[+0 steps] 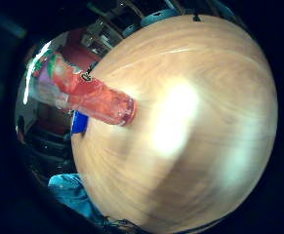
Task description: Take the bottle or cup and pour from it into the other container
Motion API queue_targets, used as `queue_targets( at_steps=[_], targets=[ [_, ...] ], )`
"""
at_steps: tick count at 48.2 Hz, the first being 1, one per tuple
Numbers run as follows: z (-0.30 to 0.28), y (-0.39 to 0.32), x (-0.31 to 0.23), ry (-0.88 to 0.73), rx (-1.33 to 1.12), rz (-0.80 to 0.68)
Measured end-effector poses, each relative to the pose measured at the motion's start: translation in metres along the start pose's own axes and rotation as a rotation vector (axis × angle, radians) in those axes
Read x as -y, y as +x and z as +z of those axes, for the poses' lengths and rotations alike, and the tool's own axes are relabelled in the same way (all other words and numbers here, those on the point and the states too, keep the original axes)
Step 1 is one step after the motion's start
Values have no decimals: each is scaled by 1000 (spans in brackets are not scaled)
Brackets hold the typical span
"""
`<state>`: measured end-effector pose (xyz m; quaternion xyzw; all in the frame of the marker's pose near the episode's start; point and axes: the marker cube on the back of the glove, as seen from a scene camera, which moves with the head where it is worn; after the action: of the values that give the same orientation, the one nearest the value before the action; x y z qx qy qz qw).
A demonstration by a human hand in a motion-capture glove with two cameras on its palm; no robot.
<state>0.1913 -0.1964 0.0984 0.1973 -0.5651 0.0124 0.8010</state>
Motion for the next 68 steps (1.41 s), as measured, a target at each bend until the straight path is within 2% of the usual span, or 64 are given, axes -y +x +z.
queue_targets(
  at_steps=[13, 28, 39, 47, 55, 60, 65, 68],
  targets=[
    [32, 6, 21, 61, 163, 25],
    [67, -4, 40, 161, 182, 41],
    [100, -32, 40, 79, 108, 28],
    [124, -74, 36, -55, -47, -36],
    [152, -113, 31, -195, -339, -107],
    [167, -150, 11, -384, -440, -94],
    [175, -165, 33, -348, -731, -166],
    [168, -184, 46, -380, -842, -182]
  ],
)
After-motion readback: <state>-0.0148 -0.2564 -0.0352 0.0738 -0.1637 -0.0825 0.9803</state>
